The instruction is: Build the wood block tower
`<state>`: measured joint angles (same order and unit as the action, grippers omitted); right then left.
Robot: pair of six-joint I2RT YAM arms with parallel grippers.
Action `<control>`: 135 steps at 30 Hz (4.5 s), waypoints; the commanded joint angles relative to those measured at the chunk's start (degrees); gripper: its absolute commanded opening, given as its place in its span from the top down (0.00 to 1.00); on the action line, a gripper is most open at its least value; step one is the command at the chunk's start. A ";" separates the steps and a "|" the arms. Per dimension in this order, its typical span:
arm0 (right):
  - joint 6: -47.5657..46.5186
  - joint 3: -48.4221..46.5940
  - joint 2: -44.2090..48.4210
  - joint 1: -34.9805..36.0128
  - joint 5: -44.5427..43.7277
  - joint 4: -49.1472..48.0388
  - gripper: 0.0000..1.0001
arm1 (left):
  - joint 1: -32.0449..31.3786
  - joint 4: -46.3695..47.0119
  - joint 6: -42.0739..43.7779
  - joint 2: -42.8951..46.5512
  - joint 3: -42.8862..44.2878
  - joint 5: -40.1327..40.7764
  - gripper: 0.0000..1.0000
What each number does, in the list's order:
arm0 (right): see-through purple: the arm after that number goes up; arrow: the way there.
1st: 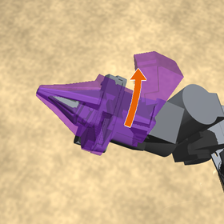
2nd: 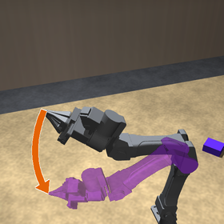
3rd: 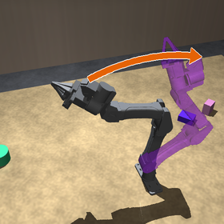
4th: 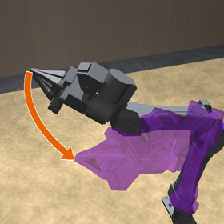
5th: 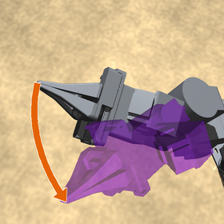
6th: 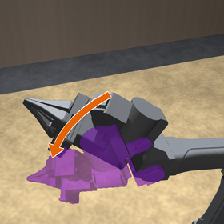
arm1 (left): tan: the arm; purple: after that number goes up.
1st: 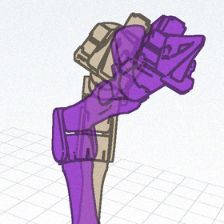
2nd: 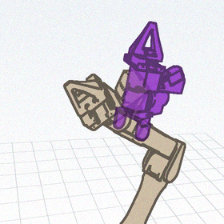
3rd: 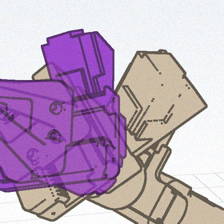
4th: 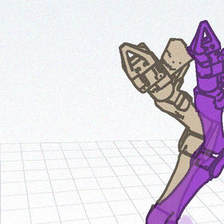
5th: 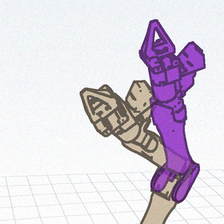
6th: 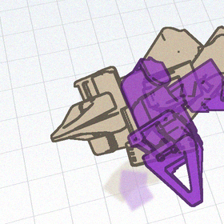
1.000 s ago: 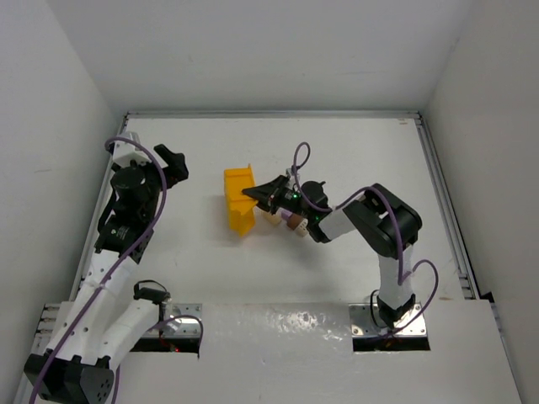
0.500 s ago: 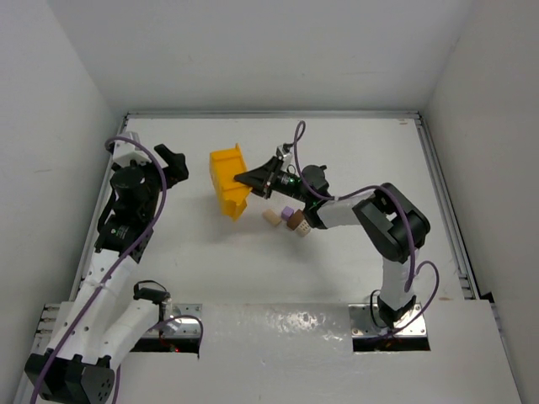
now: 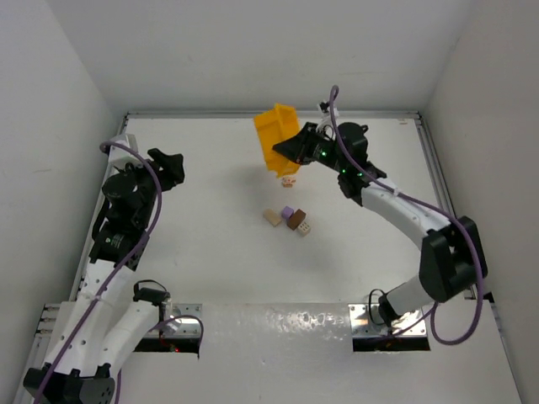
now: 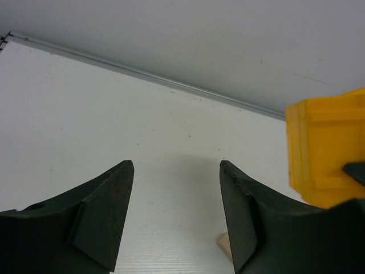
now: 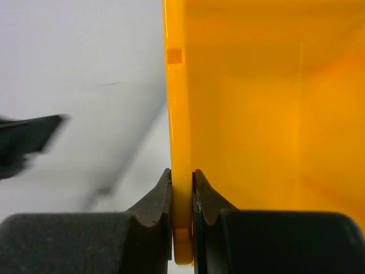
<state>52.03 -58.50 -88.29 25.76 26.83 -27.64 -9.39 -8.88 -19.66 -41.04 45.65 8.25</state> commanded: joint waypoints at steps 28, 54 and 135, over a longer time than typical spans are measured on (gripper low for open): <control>-47.29 -4.78 -14.01 -18.11 -42.91 34.14 1.00 | -8.01 0.97 2.43 5.71 0.85 0.71 0.43; -42.89 -5.40 -9.10 -20.84 -42.13 38.36 0.48 | -7.93 1.15 2.52 4.47 0.76 0.71 0.43; -36.06 0.13 -12.35 8.95 -21.54 41.00 0.44 | -5.99 1.94 1.64 4.30 0.50 -1.83 0.98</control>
<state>7.01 -60.25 -103.57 32.73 6.35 15.25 -16.01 -9.19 -17.28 -37.91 45.65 7.60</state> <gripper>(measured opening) 0.599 0.022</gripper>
